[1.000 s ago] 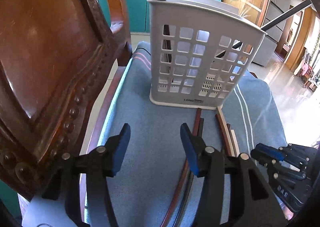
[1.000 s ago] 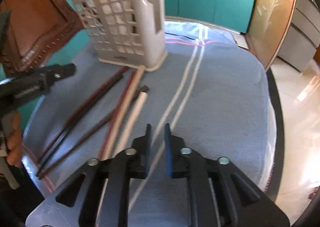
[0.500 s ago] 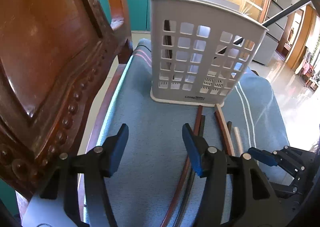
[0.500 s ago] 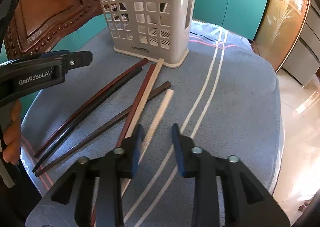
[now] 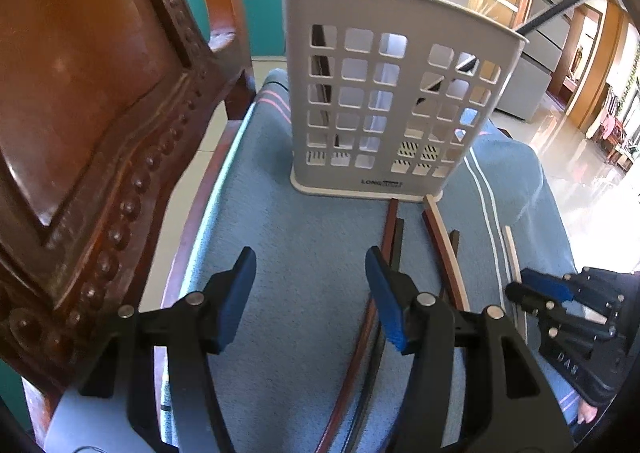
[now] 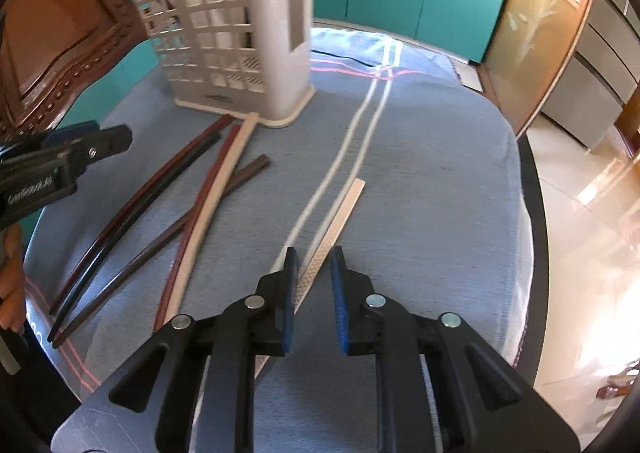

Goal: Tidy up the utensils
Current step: 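Close left gripper on reddish-brown chopstick while right approaches light wooden chopstick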

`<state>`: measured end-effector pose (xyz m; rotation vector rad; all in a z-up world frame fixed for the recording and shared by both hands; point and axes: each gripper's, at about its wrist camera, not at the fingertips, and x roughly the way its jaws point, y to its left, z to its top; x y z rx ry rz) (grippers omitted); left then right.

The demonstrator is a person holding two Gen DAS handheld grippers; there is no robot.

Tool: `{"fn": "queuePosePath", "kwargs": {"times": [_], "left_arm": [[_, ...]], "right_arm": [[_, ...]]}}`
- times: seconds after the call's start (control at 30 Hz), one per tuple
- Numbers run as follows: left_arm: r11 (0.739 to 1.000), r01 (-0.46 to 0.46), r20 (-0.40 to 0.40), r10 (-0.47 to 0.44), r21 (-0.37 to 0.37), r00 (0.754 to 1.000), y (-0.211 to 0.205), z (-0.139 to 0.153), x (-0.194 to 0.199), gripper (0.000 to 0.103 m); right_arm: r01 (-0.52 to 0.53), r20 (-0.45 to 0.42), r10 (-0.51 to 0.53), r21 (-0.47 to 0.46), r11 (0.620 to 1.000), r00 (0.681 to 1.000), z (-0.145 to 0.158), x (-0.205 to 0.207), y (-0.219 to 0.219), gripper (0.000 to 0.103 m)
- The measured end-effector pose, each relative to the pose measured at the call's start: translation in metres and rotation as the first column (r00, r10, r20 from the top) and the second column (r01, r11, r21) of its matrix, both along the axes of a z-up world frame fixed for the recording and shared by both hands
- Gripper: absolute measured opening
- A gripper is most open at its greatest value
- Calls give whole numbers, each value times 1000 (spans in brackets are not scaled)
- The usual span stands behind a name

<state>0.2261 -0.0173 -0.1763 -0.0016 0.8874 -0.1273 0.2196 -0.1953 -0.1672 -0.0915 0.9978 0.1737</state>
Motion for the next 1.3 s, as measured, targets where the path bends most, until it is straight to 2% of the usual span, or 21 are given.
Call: {"fn": "queuePosePath", "kwargs": {"times": [0.3, 0.53, 0.67, 1.13, 1.17, 1.23, 1.3], "left_arm": [[998, 51, -19, -50, 32, 999, -16, -9, -5, 62], [997, 68, -40, -67, 41, 997, -21, -14, -6, 64], [995, 104, -73, -102, 15, 992, -27, -21, -7, 66], [987, 157, -114, -152, 38, 982, -46, -38, -14, 67], [987, 158, -115, -153, 37, 981, -47, -39, -14, 67], [986, 160, -117, -155, 36, 981, -47, -40, -16, 68], [986, 165, -120, -160, 33, 980, -47, -40, -13, 68]], "right_arm": [[5, 15, -5, -13, 1000, 1000, 1, -3, 0, 18], [-73, 26, 74, -44, 996, 997, 0, -7, 14, 14], [-110, 27, 112, -66, 992, 993, 0, -10, 16, 14], [21, 24, -21, -17, 1000, 999, 2, -1, -9, 16], [35, 30, -34, -14, 999, 999, 3, 0, -11, 16], [63, 36, -63, -8, 998, 997, 4, 0, -16, 30], [94, 31, -95, 11, 995, 995, 4, 3, -21, 35]]}}
